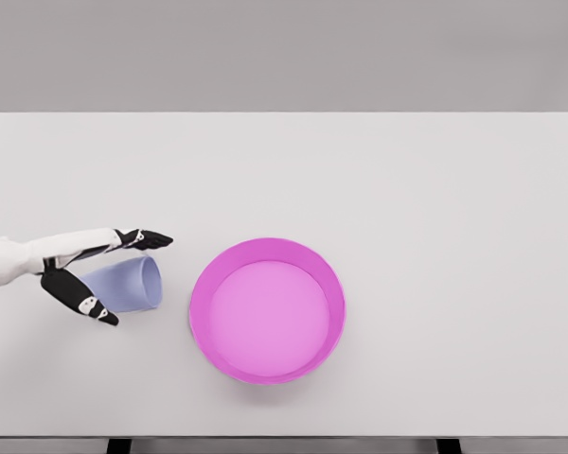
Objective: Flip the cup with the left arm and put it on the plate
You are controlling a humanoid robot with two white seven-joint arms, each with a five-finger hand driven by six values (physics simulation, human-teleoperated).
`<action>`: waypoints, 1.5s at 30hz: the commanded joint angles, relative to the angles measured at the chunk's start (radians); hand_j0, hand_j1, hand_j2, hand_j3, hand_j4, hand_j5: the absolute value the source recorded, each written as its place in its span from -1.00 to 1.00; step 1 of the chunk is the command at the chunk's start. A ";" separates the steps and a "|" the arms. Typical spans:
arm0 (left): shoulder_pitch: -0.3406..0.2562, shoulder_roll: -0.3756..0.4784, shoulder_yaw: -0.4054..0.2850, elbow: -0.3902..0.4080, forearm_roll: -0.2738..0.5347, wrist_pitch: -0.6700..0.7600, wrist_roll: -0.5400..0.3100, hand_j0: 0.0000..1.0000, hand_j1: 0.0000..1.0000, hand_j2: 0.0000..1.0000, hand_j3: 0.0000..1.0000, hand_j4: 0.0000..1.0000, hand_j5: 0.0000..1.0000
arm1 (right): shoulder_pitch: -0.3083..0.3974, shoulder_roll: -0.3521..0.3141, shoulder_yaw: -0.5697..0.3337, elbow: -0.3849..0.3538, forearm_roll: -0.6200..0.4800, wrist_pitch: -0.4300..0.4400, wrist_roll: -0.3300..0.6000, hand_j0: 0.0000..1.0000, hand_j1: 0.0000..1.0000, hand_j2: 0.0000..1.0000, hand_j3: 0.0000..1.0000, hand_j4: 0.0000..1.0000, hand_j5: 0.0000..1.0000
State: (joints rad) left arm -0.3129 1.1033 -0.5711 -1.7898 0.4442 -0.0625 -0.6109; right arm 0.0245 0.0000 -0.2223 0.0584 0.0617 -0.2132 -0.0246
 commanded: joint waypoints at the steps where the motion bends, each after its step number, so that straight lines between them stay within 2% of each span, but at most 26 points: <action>1: 0.000 0.001 0.002 0.000 0.005 0.001 0.000 1.00 1.00 1.00 1.00 1.00 1.00 | 0.000 0.000 0.000 0.000 0.000 0.000 0.000 1.00 1.00 1.00 1.00 1.00 1.00; 11: 0.011 0.004 0.003 0.001 -0.004 0.052 0.000 1.00 1.00 1.00 1.00 1.00 1.00 | 0.000 0.000 0.000 0.000 0.000 0.000 0.000 1.00 1.00 1.00 1.00 1.00 1.00; 27: 0.015 -0.011 0.010 0.001 -0.024 0.053 0.000 1.00 1.00 1.00 1.00 1.00 1.00 | 0.000 0.000 0.000 0.000 0.000 0.000 0.000 1.00 1.00 1.00 1.00 1.00 1.00; 31: 0.015 -0.033 0.010 0.003 -0.059 0.076 0.000 1.00 1.00 1.00 1.00 1.00 1.00 | 0.000 0.000 0.000 0.000 0.000 0.000 0.000 1.00 1.00 1.00 1.00 1.00 1.00; 40: 0.014 -0.037 0.013 0.004 -0.070 0.079 0.000 1.00 1.00 1.00 1.00 1.00 1.00 | 0.000 0.000 0.000 0.000 0.000 0.000 0.000 1.00 1.00 1.00 1.00 1.00 1.00; 45: 0.014 -0.037 0.030 0.010 -0.113 0.116 0.000 1.00 1.00 1.00 1.00 1.00 1.00 | 0.000 0.000 0.000 0.000 0.000 0.000 0.000 1.00 1.00 1.00 1.00 1.00 1.00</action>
State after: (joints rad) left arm -0.2991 1.0651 -0.5462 -1.7812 0.3408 0.0420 -0.6109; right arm 0.0246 0.0000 -0.2223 0.0584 0.0617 -0.2132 -0.0246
